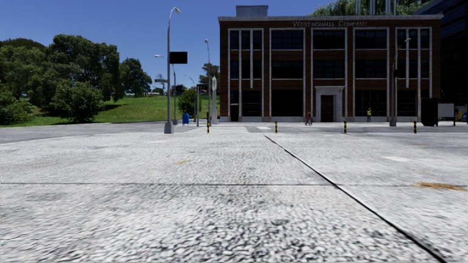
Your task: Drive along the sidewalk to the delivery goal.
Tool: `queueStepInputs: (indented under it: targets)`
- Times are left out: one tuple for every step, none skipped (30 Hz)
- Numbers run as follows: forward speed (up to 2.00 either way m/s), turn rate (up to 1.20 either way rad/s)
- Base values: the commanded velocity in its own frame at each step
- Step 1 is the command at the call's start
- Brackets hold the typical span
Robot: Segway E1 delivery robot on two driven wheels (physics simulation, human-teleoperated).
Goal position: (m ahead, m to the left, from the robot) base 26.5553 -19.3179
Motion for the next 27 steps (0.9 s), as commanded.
queueStepInputs:
  targets:
    - [2.00, 0.16]
    - [2.00, 0.17]
    - [2.00, 0.17]
    - [2.00, 0.15]
    - [2.00, 0.00]
    - [2.00, 0.00]
    - [2.00, 0.00]
    - [2.00, 0.00]
    - [2.00, 0.00]
    - [2.00, 0.00]
    - [2.00, 0.00]
    - [2.00, 0.00]
    - [2.00, 0.00]
    - [2.00, 0.00]
    - [2.00, 0.00]
    - [2.00, 0.00]
    - [2.00, 0.00]
    - [2.00, 0.00]
    - [2.00, 0.00]
    - [2.00, 0.00]
    - [2.00, 0.00]
    - [2.00, 0.00]
    - [2.00, 0.00]
    - [2.00, 0.00]
    - [2.00, 0.00]
    - [2.00, 0.09]
    - [2.00, 0.20]
